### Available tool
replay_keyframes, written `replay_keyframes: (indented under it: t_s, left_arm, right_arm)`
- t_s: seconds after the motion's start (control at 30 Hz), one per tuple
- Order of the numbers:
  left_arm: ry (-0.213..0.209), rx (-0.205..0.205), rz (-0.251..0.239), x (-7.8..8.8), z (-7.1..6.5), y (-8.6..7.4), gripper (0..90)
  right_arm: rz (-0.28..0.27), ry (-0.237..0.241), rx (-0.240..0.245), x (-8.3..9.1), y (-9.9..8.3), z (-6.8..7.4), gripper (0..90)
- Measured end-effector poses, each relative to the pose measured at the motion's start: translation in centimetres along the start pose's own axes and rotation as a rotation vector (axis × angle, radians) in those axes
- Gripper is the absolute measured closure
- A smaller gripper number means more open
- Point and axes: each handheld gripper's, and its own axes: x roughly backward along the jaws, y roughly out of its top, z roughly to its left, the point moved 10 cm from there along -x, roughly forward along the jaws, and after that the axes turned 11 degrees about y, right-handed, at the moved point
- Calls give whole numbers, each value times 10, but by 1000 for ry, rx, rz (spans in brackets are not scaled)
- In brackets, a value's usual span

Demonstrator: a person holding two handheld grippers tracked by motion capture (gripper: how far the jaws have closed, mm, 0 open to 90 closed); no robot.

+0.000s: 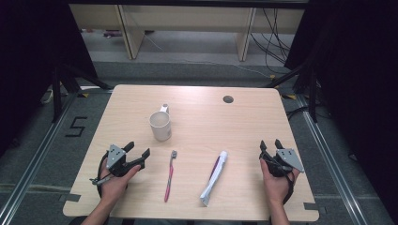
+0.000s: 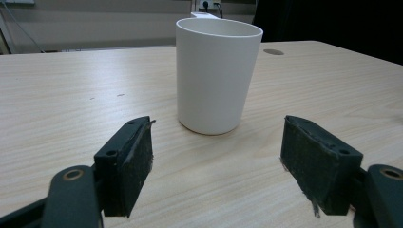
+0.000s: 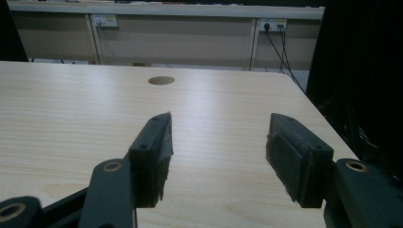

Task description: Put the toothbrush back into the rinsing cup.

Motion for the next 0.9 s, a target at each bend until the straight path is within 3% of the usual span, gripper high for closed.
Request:
replay_keyframes:
  t_s: [0.23, 0.27, 0.3, 0.33, 0.37, 0.43, 0.5, 0.53, 0.63, 0.9]
  left_arm:
    - [-7, -5, -17, -1, -3, 1, 256]
    - [-7, -7, -12, 0, -3, 1, 256]
    - [-10, -6, -11, 1, -3, 1, 256]
    - [-8, -3, -8, 1, -2, 0, 255]
    - [-9, -1, -7, 2, -2, 0, 255]
    - [-11, 1, -6, 2, -3, 0, 255]
    - [-13, -3, -6, 2, -3, 0, 255]
    - [-16, -8, -1, 1, -4, 0, 255]
    - [-24, -7, -7, 0, -5, 0, 256]
    - [-30, 0, -3, 0, -6, 0, 257]
  right_arm:
    - [17, 6, 8, 0, -1, 2, 421]
    - [12, -4, -10, 0, -1, 3, 420]
    - [1, 3, 16, -2, 0, 3, 419]
    - [10, 25, 12, -2, -1, 5, 417]
    - [11, -6, 23, -2, -1, 3, 414]
    - [19, -10, 17, 0, -2, 3, 406]
    - [4, -3, 30, -2, 0, 2, 400]
    - [2, 18, 3, -3, -1, 4, 393]
    - [12, -2, 11, -1, -1, 2, 391]
    - [25, 4, 25, -2, -1, 2, 391]
